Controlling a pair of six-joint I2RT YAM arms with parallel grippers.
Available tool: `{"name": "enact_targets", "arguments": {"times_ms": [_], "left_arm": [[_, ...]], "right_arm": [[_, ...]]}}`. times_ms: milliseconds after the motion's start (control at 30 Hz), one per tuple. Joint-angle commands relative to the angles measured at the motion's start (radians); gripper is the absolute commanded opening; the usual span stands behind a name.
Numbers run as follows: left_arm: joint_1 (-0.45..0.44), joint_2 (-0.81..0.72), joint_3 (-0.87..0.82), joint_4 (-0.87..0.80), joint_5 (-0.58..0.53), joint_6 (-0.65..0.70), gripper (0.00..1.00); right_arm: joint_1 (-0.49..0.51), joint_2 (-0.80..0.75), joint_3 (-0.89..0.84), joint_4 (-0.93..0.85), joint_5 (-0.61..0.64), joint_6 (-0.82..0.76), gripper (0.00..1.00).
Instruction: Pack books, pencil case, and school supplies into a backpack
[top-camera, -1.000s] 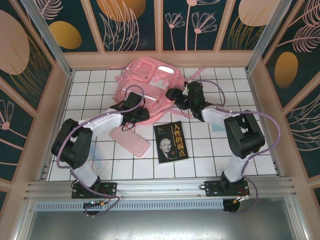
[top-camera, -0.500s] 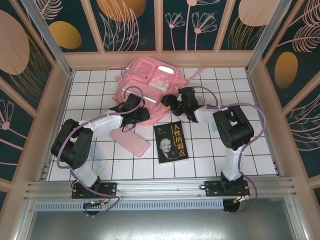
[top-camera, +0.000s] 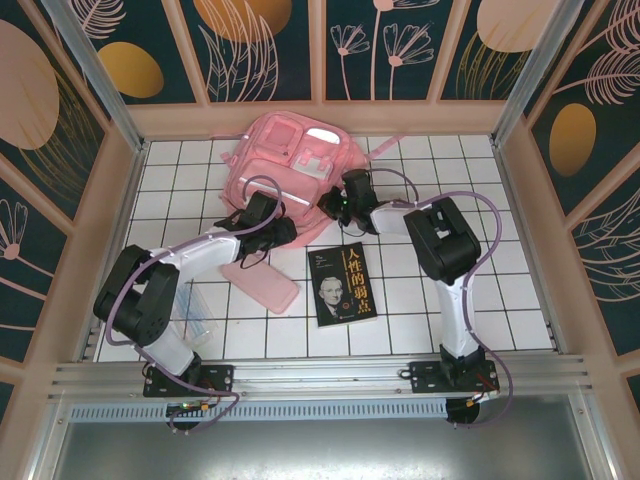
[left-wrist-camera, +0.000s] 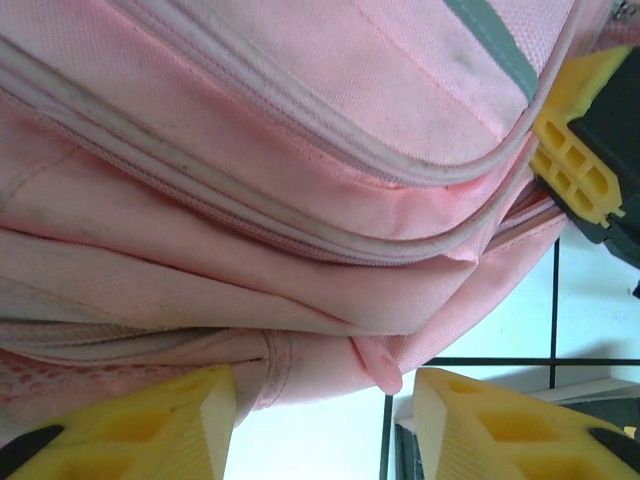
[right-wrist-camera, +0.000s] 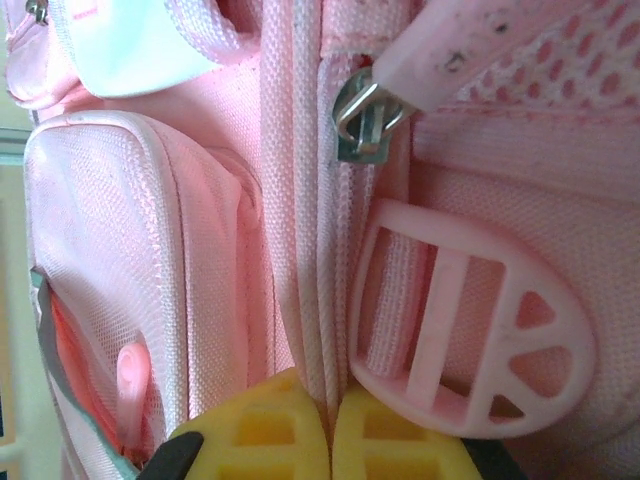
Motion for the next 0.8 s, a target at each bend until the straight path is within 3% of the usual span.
{"name": "enact_targets", "arguments": {"times_ms": [0, 233, 367, 600, 767], "left_arm": [[0.002, -0.026, 0.012, -0.033, -0.044, 0.013, 0.57], [0.003, -0.025, 0.017, -0.048, -0.024, 0.020, 0.65], [0.002, -0.021, 0.059, -0.055, -0.007, 0.021, 0.65], [-0.003, 0.025, 0.102, -0.074, 0.000, 0.031, 0.64], [-0.043, 0.123, 0.198, -0.180, -0.048, 0.058, 0.56]], "right_arm": [[-0.023, -0.081, 0.021, 0.052, -0.018, 0.035, 0.00], [-0.026, -0.088, 0.189, -0.064, -0.155, 0.126, 0.00], [-0.026, -0.098, 0.179, -0.002, -0.169, 0.176, 0.00], [-0.028, -0.122, 0.203, 0.015, -0.158, 0.183, 0.00], [-0.025, -0.113, 0.203, 0.028, -0.156, 0.195, 0.00]]}}
